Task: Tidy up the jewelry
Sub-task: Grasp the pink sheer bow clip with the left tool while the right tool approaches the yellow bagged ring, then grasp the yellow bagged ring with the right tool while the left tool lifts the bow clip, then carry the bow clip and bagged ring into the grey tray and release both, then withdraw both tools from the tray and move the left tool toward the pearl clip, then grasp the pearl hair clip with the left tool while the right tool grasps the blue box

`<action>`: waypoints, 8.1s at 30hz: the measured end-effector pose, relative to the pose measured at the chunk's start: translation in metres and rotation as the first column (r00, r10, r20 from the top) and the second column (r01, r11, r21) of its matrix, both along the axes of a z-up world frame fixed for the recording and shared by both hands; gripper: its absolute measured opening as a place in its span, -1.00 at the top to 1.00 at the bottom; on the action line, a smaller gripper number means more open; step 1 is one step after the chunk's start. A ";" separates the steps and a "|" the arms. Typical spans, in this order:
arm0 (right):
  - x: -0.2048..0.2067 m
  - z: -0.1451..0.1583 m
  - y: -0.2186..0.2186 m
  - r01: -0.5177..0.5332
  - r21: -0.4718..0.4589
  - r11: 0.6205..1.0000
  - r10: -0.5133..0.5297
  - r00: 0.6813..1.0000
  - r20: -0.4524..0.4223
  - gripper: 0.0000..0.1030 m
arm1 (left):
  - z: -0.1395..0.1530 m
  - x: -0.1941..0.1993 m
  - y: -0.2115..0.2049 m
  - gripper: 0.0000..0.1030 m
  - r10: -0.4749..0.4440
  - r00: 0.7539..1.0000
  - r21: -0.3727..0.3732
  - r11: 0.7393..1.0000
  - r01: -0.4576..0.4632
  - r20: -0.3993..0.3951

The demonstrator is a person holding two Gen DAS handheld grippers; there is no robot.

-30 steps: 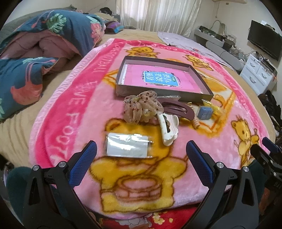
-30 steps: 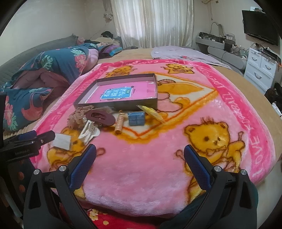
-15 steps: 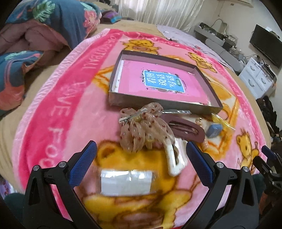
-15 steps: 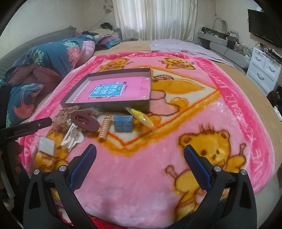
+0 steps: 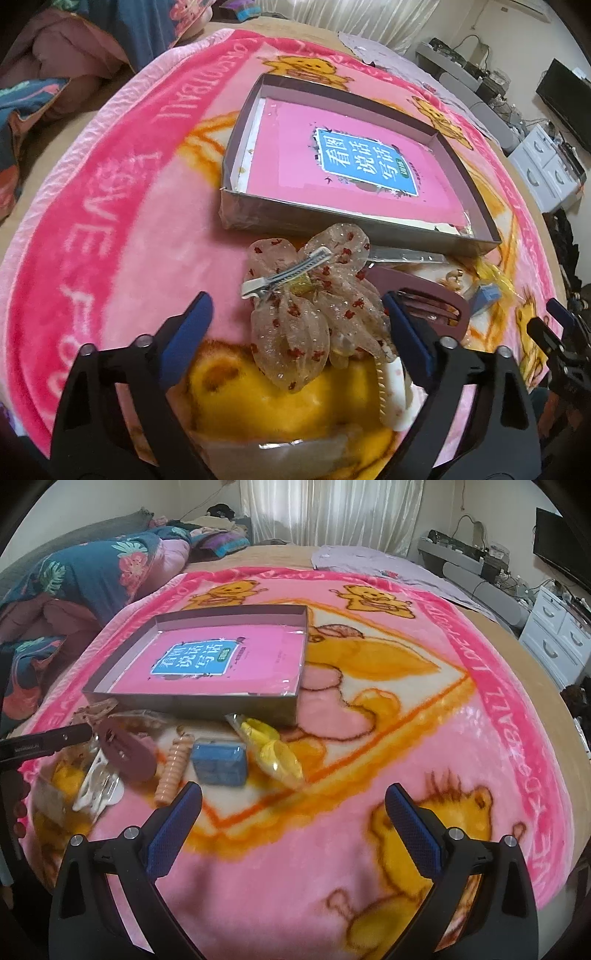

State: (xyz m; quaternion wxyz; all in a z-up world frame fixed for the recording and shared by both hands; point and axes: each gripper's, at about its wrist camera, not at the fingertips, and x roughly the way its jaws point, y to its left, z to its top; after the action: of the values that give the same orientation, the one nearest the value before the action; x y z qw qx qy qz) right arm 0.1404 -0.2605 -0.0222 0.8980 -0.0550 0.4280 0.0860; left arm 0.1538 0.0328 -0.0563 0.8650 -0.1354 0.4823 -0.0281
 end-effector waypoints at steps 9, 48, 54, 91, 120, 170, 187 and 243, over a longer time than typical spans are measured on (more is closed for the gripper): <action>0.038 -0.018 -0.001 -0.015 -0.003 1.000 0.015 0.998 -0.056 -0.34 | 0.000 0.005 0.021 0.15 0.005 0.999 -0.011 1.000 -0.005 0.034; 0.005 0.038 -0.052 -0.005 0.176 0.984 -0.012 0.995 0.100 0.82 | 0.056 -0.012 0.038 0.60 -0.014 0.979 -0.065 0.998 0.027 0.203; 0.010 0.057 -0.051 -0.020 0.199 0.980 -0.009 0.989 0.148 0.82 | 0.063 0.002 0.028 0.60 -0.036 0.977 -0.050 0.998 0.048 0.212; 0.135 0.000 0.016 0.003 0.129 0.992 -0.013 0.997 0.079 0.82 | 0.013 0.097 0.019 0.39 0.011 0.993 0.090 0.996 -0.022 0.114; 0.089 0.013 0.005 -0.025 0.192 0.981 0.013 0.998 0.062 0.03 | 0.058 0.066 0.024 -0.31 -0.002 0.981 0.075 0.997 -0.013 0.196; -0.036 0.061 0.003 -0.136 0.159 0.978 0.103 0.974 0.202 -0.64 | 0.085 -0.057 -0.003 -0.82 -0.077 0.963 0.167 0.985 0.034 0.257; -0.049 0.033 0.020 -0.188 0.092 0.978 0.176 0.976 0.128 -0.64 | 0.045 -0.062 -0.014 -0.81 -0.156 0.978 0.152 0.979 0.134 0.140; 0.028 -0.023 -0.021 0.054 0.270 0.961 -0.043 0.998 -0.046 0.15 | -0.007 -0.015 0.007 0.51 -0.162 0.987 -0.049 0.985 0.163 0.021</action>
State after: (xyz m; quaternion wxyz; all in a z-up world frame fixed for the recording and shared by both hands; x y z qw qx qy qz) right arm 0.1680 -0.2810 -0.0455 0.8903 0.0808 0.4311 0.1227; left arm 0.1392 0.0401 -0.0635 0.8602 -0.1173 0.4834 -0.1120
